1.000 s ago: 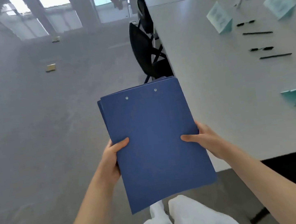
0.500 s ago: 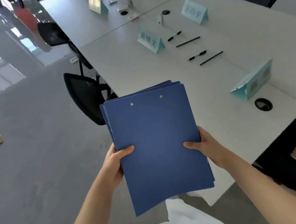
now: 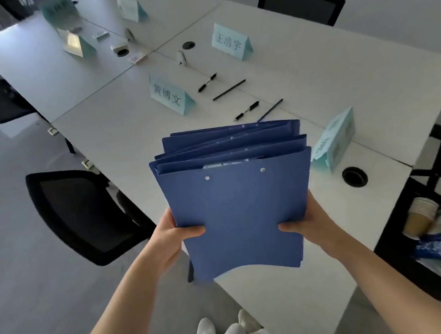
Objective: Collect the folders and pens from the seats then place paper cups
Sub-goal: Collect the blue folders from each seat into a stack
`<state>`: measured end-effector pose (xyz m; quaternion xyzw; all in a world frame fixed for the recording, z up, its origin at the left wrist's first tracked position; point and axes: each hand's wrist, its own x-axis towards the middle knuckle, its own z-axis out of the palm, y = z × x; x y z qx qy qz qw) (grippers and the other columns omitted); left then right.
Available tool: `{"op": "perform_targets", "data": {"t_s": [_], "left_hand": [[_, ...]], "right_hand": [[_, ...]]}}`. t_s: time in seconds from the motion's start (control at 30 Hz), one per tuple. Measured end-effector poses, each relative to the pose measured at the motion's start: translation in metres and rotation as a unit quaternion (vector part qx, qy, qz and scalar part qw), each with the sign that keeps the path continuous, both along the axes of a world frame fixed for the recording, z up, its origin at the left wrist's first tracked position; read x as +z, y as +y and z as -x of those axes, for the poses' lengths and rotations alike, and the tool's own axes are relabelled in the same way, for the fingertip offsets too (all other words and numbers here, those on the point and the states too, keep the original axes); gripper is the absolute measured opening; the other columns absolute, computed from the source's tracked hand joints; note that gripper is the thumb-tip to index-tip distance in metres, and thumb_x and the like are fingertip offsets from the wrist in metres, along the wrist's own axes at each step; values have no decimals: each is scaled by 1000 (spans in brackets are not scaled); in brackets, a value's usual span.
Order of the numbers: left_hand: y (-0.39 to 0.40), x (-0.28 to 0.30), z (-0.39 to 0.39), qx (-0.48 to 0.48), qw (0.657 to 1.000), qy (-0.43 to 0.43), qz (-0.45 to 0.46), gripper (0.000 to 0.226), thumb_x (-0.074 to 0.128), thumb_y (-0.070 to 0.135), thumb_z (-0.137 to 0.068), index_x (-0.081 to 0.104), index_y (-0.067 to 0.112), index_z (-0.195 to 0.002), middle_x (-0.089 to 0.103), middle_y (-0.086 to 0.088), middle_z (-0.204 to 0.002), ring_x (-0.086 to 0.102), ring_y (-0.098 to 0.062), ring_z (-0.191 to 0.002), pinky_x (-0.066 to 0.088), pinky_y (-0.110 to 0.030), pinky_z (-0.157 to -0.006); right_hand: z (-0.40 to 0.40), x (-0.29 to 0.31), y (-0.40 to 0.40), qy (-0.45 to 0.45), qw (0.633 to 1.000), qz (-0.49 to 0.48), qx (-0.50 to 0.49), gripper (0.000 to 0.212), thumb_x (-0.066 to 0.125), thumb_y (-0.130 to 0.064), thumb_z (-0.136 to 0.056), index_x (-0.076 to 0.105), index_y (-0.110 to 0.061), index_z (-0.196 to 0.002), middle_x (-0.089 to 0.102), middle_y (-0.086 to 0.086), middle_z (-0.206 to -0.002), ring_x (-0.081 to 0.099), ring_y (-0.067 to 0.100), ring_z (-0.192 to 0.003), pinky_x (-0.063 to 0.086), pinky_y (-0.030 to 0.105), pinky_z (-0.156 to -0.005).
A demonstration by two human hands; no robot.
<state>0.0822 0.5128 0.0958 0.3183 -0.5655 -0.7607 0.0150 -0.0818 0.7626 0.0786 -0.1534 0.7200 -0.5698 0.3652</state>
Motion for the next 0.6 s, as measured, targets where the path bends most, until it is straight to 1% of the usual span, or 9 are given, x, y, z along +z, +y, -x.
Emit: {"op": "perform_targets", "data": {"t_s": [0.03,0.1,0.2,0.23,0.3,0.37,0.47,0.53,0.6], "left_hand": [[-1,-1,6,-16,1000,-2,22,65,73,-8,-61,60,10,-122,72,-8,-114,68,-27,-105,57,-32,-79],[-4,-3,18,-38,997,-13,67,60,76,-8,-61,63,15,-115,75,1,-106,70,-20,-102,57,-26,-76],[-9,-6,35,-77,988,-32,127,63,76,-16,-70,59,26,-115,75,15,-101,68,-1,-95,54,-18,-74],[-13,-7,38,-85,985,-38,148,65,78,-13,-69,58,28,-115,73,16,-102,67,2,-95,52,-19,-77],[-21,-8,48,-100,978,-52,178,68,84,0,-63,56,29,-117,69,15,-109,65,0,-99,50,-24,-82],[-29,-6,57,-120,972,-58,196,66,84,3,-64,55,28,-117,66,12,-109,61,-4,-100,48,-25,-83],[-37,-4,64,-144,962,-58,223,57,79,-6,-73,53,28,-111,61,16,-102,57,2,-92,47,-12,-73],[-44,-7,63,-162,958,-47,233,55,78,-8,-73,55,33,-103,61,18,-100,59,5,-88,49,-8,-68],[-53,-8,63,-186,952,-45,239,56,78,-7,-74,55,36,-99,62,17,-101,59,5,-88,49,-6,-68]], "right_hand": [[0,0,2,16,1000,3,-8,75,70,15,-72,53,-41,-118,64,-7,-121,63,11,-109,57,37,-89],[0,-3,4,35,999,-9,-34,81,71,11,-74,43,-33,-136,61,-8,-129,58,9,-118,54,30,-93],[-3,-9,7,79,993,-49,-78,81,76,-13,-73,37,-33,-141,57,-11,-134,54,7,-123,51,27,-96],[-4,-9,5,82,990,-62,-93,79,75,-17,-73,38,-32,-140,57,-10,-132,55,7,-121,51,22,-93],[-5,-9,2,82,986,-75,-125,69,73,-4,-78,42,-18,-138,59,-3,-126,58,3,-110,48,6,-80],[-9,-6,-5,73,982,-80,-156,59,67,12,-80,45,-6,-132,59,-1,-112,56,-6,-95,44,0,-68],[-18,-9,-11,83,978,-92,-169,50,68,13,-79,51,2,-124,59,2,-102,60,-3,-90,44,0,-65],[-25,-11,-16,67,974,-82,-199,44,69,11,-80,53,4,-120,61,1,-99,61,-12,-83,44,0,-65],[-34,-12,-23,49,972,-87,-212,42,69,10,-80,55,3,-119,62,0,-98,61,-14,-77,44,0,-64]]}}
